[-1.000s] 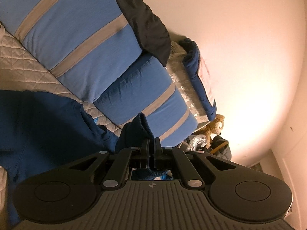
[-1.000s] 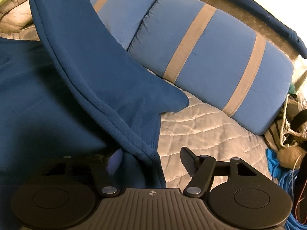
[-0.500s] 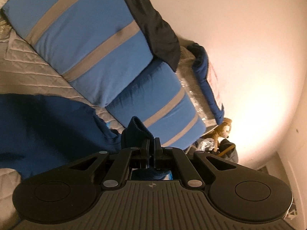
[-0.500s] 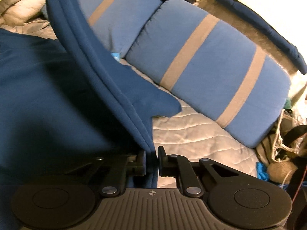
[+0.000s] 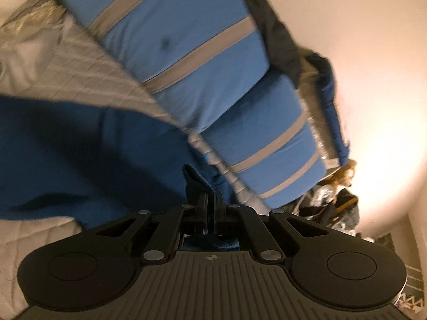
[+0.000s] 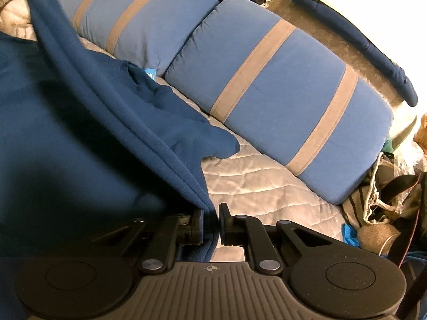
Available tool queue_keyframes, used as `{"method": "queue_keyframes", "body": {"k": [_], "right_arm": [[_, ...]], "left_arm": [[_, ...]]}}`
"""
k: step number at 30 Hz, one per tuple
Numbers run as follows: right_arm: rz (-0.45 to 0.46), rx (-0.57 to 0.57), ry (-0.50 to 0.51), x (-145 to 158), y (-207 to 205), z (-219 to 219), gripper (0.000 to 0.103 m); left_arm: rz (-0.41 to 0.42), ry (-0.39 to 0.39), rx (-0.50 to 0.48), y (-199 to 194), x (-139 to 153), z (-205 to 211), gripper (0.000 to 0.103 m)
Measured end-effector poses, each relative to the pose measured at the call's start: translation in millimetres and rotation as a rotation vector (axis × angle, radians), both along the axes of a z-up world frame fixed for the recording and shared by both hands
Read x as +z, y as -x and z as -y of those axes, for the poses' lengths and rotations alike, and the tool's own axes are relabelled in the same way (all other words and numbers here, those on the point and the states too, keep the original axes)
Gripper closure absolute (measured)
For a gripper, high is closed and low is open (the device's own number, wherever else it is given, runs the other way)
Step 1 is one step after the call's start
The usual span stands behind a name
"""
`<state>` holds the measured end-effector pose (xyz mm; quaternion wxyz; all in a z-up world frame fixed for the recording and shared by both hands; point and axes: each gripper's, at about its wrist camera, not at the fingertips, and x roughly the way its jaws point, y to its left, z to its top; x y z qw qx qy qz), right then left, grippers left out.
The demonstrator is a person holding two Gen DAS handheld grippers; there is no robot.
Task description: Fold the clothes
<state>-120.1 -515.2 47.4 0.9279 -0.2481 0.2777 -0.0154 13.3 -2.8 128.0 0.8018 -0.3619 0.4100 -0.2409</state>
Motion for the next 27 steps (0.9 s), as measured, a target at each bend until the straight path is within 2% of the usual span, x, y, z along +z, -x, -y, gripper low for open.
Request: {"method": "queue_keyframes", "body": {"k": [10, 18, 27], "right_arm": [[-0.019, -0.01, 0.03, -7.9, 1.2, 2.1, 0.09], [-0.032, -0.026, 0.022, -11.6, -1.1, 8.2, 0.09], [-0.069, -0.039, 0.02, -26.3, -1.1, 8.6, 0.089]], "left_arm": [[-0.102, -0.043, -0.028, 9.5, -88.0, -14.4, 0.099], [-0.077, -0.12, -0.053, 11.5, -105.2, -9.1, 0.099], [-0.026, -0.334, -0.098, 19.5, -112.0, 12.1, 0.099]]}}
